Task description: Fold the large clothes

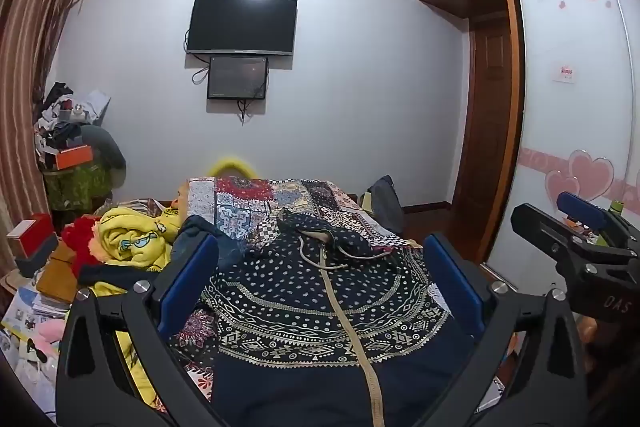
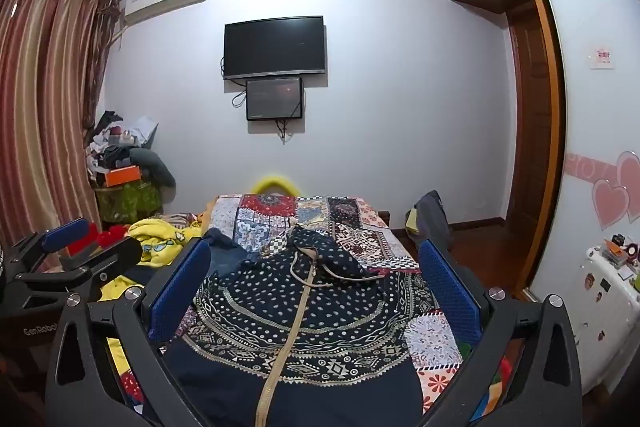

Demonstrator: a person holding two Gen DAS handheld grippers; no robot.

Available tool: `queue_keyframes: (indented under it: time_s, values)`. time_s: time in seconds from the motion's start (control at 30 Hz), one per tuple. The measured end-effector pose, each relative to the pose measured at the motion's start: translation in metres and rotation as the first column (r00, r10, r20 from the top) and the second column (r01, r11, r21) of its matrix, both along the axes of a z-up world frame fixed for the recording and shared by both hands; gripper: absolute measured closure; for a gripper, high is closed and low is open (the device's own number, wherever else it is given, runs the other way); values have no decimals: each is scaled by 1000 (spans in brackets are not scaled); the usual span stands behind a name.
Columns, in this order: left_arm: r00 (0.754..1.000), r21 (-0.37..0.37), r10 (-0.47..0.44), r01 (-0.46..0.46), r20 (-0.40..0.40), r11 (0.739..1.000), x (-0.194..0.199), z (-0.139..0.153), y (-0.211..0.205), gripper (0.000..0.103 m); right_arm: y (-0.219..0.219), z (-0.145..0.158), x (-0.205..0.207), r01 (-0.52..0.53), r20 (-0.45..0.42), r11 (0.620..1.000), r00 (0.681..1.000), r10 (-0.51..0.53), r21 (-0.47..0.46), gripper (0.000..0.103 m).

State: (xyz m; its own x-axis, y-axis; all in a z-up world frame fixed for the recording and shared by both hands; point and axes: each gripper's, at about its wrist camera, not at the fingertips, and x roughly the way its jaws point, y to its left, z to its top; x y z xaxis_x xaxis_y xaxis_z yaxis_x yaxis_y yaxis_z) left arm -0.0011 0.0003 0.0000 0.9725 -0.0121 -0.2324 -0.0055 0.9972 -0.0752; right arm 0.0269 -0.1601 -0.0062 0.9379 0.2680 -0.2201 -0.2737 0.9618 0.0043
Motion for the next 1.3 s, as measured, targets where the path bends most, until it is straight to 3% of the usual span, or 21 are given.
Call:
queue_keyframes:
  time_s: [1.3]
  values:
    - [1000,12,21,-21,-13,1000,7,-13,4,0,6,-4,-2,-9,-15,1000,1000,9,10,0]
